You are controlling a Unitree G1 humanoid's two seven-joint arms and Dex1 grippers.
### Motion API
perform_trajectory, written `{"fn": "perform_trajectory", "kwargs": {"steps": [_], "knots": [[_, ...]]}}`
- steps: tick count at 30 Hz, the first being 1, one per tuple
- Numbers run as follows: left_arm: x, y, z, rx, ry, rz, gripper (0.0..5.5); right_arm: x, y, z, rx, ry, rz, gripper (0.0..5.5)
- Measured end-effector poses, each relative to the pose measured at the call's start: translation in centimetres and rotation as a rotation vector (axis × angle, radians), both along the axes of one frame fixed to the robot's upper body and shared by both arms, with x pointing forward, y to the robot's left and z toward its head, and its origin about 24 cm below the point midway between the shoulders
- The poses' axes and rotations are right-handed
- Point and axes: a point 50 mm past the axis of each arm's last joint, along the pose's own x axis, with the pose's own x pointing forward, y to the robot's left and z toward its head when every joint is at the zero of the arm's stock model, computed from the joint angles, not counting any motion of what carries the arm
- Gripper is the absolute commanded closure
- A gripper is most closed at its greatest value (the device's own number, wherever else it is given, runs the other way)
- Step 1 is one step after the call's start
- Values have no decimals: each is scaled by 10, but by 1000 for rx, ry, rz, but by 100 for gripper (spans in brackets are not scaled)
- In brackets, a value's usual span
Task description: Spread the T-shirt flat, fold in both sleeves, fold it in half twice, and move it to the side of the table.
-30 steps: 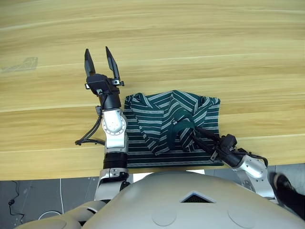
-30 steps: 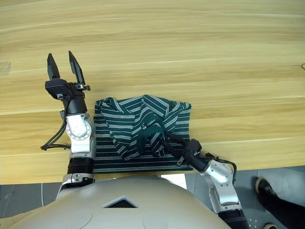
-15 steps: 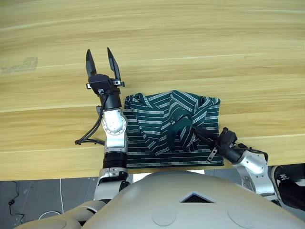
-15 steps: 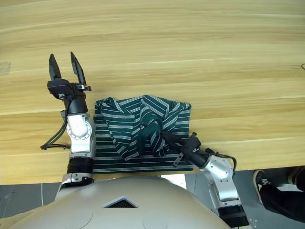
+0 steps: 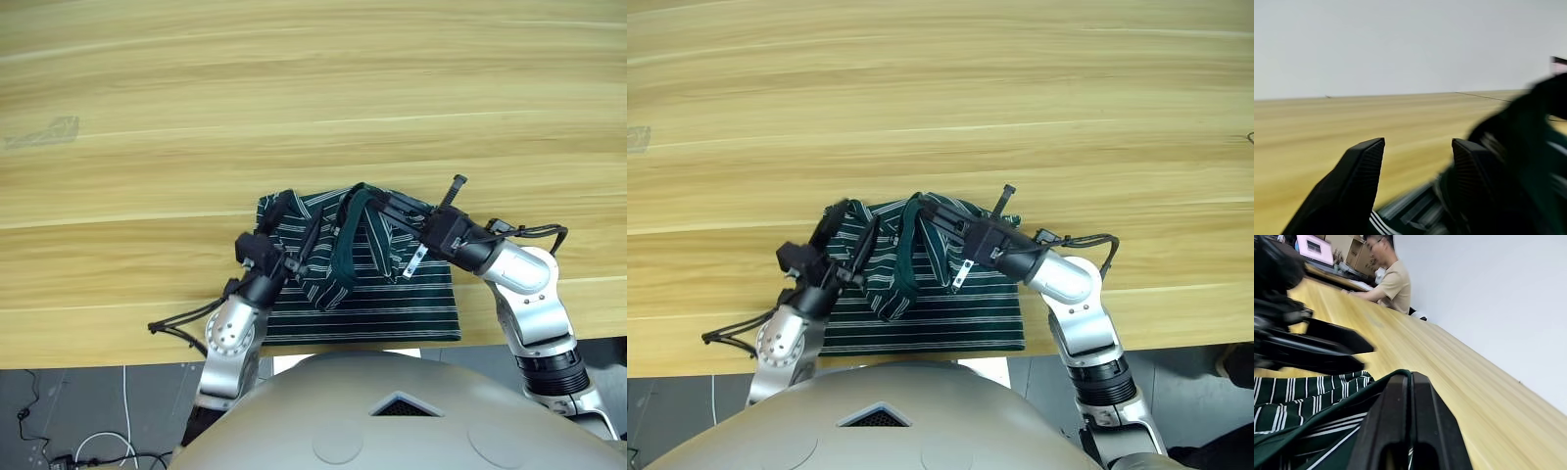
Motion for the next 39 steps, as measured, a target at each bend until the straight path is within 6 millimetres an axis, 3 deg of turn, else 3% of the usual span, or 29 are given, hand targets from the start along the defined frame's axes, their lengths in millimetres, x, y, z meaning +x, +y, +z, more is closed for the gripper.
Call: {"fn": "perform_trajectory", "kwargs": {"steps": [7, 20, 25, 37, 39], "knots": [[-25, 1, 5, 22, 87, -200, 292, 9, 9, 7, -32, -74, -41, 547], [-11, -13, -1, 231, 23, -229, 292, 38, 33, 20, -58, -220, -72, 547], [-13, -17, -2, 251, 18, -252, 292, 41, 34, 15, -76, -218, -74, 547], [-12, -23, -3, 341, -35, -272, 292, 47, 49, 25, -49, -268, -48, 547], [-11, -24, -4, 343, -43, -272, 319, 47, 51, 26, -41, -269, -45, 550]]}}
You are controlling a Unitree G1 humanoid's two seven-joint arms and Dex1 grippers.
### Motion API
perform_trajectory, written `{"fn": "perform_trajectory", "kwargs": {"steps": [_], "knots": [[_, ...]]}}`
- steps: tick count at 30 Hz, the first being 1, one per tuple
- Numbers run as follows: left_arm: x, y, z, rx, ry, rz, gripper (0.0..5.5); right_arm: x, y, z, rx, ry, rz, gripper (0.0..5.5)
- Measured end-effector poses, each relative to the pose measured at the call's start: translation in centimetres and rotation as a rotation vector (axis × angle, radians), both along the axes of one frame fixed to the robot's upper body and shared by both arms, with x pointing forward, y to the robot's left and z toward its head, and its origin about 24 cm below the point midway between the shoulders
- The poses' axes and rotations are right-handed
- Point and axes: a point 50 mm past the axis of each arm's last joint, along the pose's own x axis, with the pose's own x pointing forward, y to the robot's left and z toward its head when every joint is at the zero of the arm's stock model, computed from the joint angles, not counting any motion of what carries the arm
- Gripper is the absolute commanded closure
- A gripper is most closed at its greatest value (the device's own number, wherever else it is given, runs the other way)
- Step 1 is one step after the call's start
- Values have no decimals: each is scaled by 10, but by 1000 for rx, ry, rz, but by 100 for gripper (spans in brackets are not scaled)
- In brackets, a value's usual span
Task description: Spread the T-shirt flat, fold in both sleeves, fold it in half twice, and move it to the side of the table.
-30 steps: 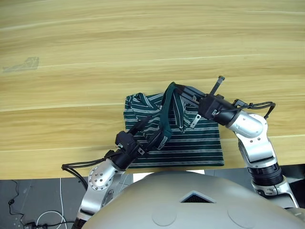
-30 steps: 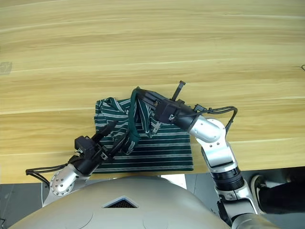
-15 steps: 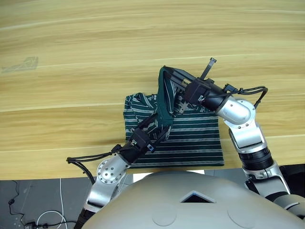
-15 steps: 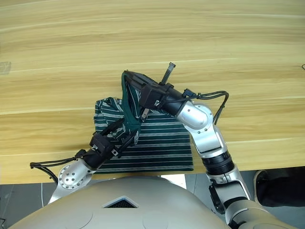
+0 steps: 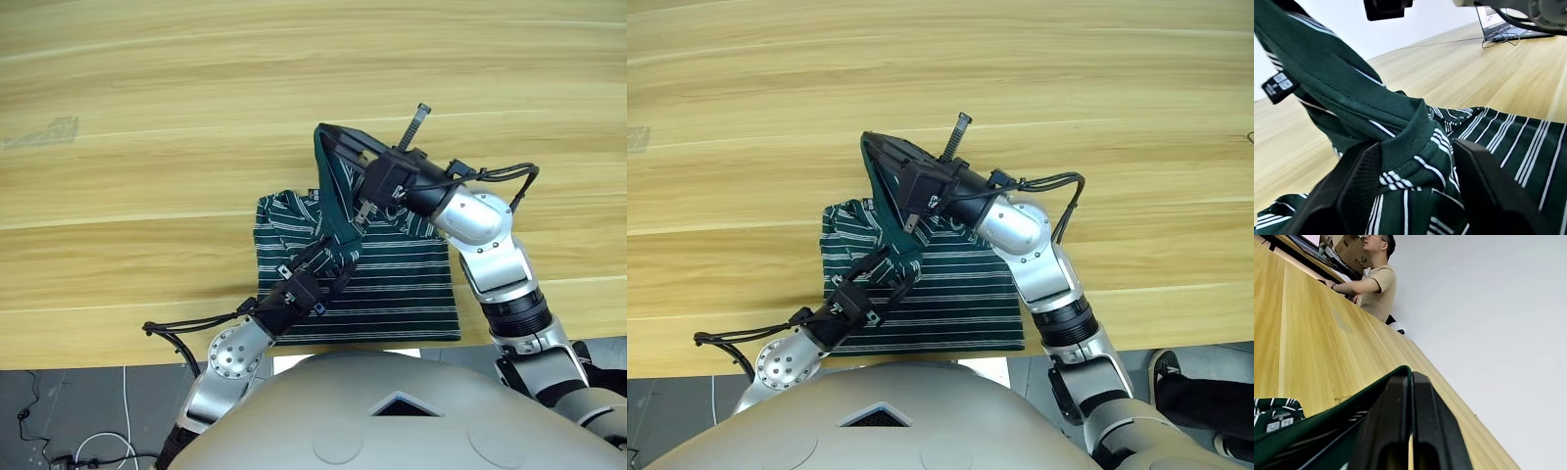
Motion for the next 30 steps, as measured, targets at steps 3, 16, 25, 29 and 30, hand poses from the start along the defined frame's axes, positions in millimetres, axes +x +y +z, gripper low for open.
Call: {"fn": "perform_trajectory", "kwargs": {"steps": [3, 16, 25, 29, 30], "knots": [[2, -2, -2, -3, -8, -1, 367, -2, -1, -3, 0, 6, 0, 550], [9, -3, -6, 40, -48, 17, 545, -3, -5, -6, 0, 13, -21, 550], [24, 9, 0, 92, -129, 29, 545, 7, -26, -7, 1, 6, -115, 550], [51, 52, 29, 87, -227, 76, 545, 15, -66, -9, 0, 28, -251, 550], [55, 57, 42, 25, -246, 76, 545, 17, -76, -8, -4, 26, -281, 550]]}}
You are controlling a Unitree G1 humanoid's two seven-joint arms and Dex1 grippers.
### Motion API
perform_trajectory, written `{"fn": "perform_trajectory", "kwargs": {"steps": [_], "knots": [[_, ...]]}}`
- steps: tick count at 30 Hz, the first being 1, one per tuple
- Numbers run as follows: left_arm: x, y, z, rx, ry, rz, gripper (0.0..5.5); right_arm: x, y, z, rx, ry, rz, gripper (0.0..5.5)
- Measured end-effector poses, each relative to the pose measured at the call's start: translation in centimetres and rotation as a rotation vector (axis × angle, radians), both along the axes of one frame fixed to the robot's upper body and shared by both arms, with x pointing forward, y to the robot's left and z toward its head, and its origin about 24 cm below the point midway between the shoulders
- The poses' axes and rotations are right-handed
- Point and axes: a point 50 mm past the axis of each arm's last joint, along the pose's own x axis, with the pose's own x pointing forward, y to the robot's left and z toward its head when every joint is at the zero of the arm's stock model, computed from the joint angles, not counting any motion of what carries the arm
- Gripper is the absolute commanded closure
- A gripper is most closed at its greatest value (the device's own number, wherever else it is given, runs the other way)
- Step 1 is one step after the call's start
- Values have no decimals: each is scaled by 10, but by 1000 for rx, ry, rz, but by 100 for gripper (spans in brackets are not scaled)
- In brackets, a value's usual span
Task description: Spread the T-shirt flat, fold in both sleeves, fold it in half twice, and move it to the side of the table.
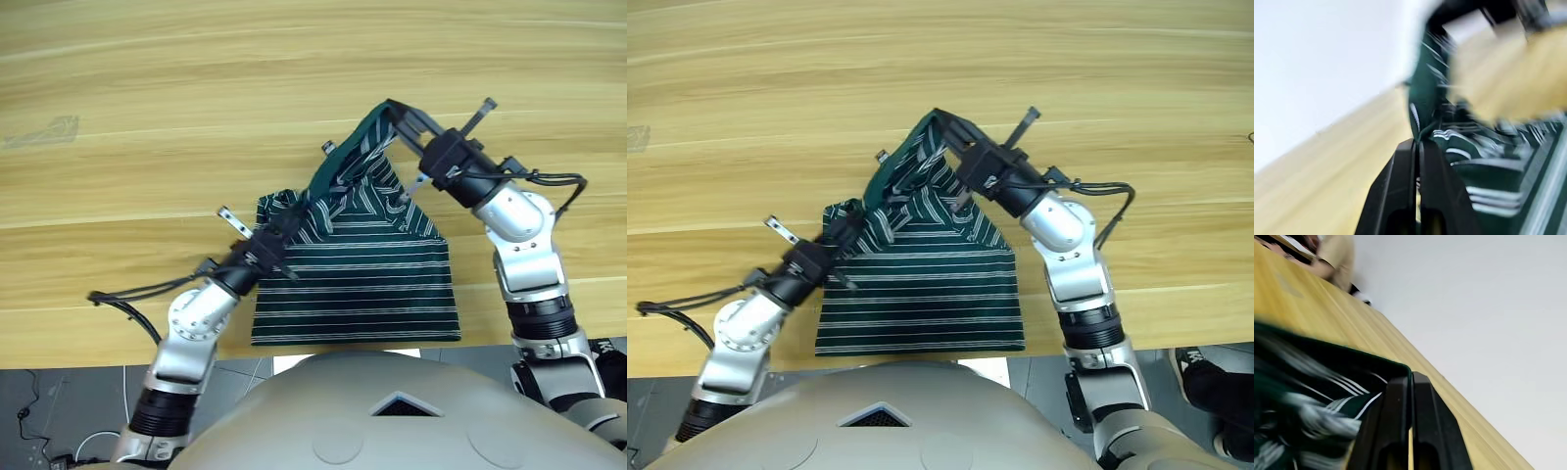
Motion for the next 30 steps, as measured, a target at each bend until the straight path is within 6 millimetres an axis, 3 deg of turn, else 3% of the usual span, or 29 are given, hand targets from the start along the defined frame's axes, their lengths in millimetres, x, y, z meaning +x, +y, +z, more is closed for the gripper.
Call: {"fn": "perform_trajectory", "kwargs": {"steps": [5, 9, 15, 19, 23, 24, 27, 30], "knots": [[17, 25, 52, -203, -82, -27, 545, -3, -46, 13, -22, -16, -96, 550], [27, 28, 62, -200, -62, -63, 545, -18, -57, 12, -70, 36, -39, 550], [56, 25, 63, -90, -49, -88, 545, -13, -53, 12, -65, 43, -9, 550], [107, 26, 75, 26, -74, -32, 545, 26, -49, 25, 16, 5, -47, 550], [184, 25, 108, 124, -135, 116, 545, 95, -43, 60, 87, -48, -131, 550], [196, 22, 117, 126, -150, 146, 545, 106, -41, 68, 94, -56, -150, 550], [231, 12, 161, 132, -240, 277, 545, 141, -34, 103, 121, -91, -245, 550], [246, 0, 221, 97, -376, 379, 545, 160, -27, 150, 152, -182, -334, 550]]}}
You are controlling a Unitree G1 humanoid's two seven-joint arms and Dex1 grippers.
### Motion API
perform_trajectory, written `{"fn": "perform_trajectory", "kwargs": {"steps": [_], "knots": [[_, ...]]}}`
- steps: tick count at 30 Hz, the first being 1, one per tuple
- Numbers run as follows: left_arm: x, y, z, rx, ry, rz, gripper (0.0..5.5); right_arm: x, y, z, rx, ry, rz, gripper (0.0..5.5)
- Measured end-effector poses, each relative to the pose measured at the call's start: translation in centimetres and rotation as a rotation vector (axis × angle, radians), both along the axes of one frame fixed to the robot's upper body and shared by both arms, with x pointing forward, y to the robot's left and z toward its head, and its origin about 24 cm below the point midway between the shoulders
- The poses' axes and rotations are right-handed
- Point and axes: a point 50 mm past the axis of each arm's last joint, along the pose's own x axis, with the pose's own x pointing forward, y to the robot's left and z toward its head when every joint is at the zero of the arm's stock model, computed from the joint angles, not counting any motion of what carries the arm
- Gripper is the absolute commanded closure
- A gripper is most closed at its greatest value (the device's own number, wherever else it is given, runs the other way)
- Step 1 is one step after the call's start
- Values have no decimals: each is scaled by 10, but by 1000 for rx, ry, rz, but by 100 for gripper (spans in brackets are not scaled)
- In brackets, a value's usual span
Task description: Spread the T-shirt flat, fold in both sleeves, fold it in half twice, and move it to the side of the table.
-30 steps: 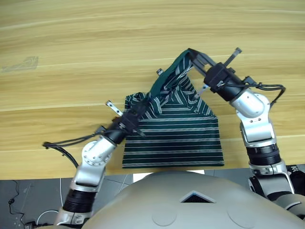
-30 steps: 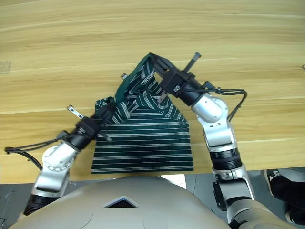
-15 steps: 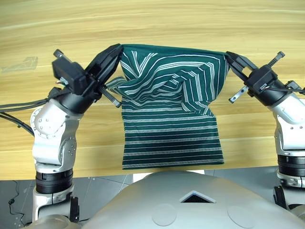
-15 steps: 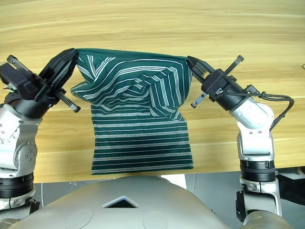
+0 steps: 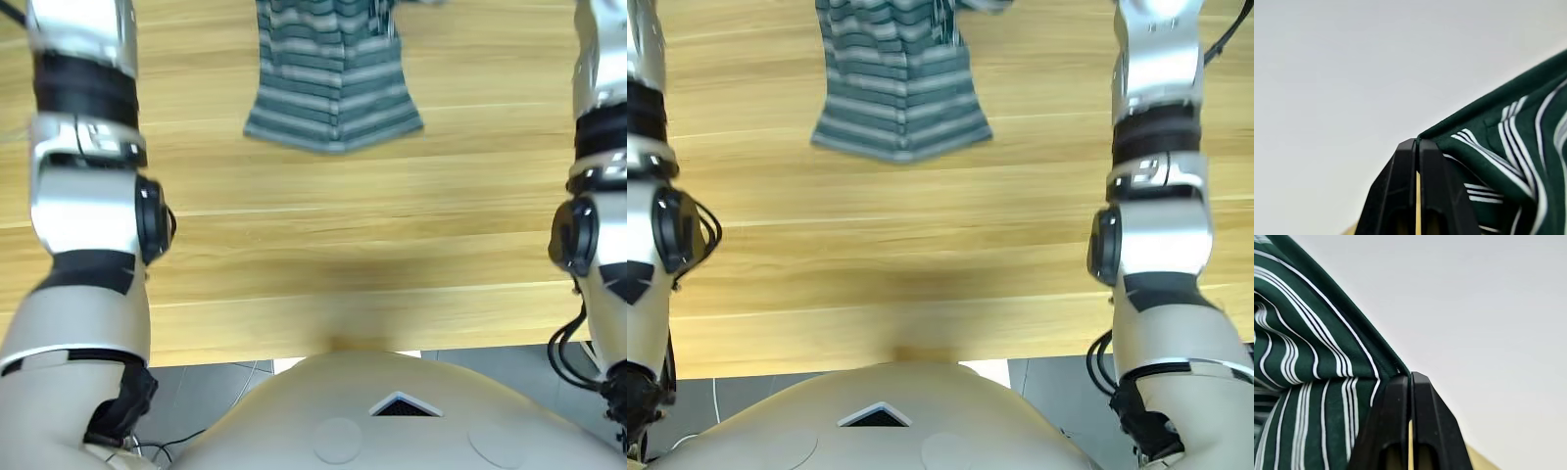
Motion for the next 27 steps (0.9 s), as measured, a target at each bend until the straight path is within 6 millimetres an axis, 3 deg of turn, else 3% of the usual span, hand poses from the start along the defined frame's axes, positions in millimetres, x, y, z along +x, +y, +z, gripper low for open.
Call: {"fn": "perform_trajectory", "kwargs": {"steps": [2, 4, 5, 6, 8, 10, 11, 13, 15, 17, 19, 21, 27], "knots": [[-2, -7, 49, -18, -121, 13, 545, 4, 3, 36, 19, -91, -51, 550], [-19, -15, 100, 9, -279, -36, 545, -1, -4, 70, 1, -223, -90, 550], [-27, -15, 109, 53, -319, -94, 545, -4, -11, 74, -23, -263, -97, 550], [-30, -15, 102, 107, -316, -173, 545, -6, -17, 69, -55, -277, -101, 550], [-28, -11, 63, 188, -234, -267, 545, -8, -21, 45, -110, -257, -60, 550], [-30, -7, 8, 255, -108, -357, 545, -12, -20, 6, -185, -185, 12, 550], [-32, -5, -30, 294, -8, -401, 545, -15, -20, -24, -217, -111, 49, 550], [-58, -1, -100, 371, 168, -525, 545, -33, -17, -79, -293, 9, 158, 550], [-91, 4, -143, 420, 295, -632, 545, -59, -17, -117, -368, 100, 269, 550], [-113, 16, -150, 442, 352, -670, 545, -74, -28, -118, -412, 119, 293, 550], [-121, 23, -133, 460, 315, -658, 545, -77, -38, -94, -417, 58, 268, 550], [-129, 27, -122, 462, 292, -652, 545, -83, -41, -85, -414, 37, 265, 550], [-158, 22, -124, 471, 309, -701, 545, -118, -37, -112, -476, 145, 380, 550]]}}
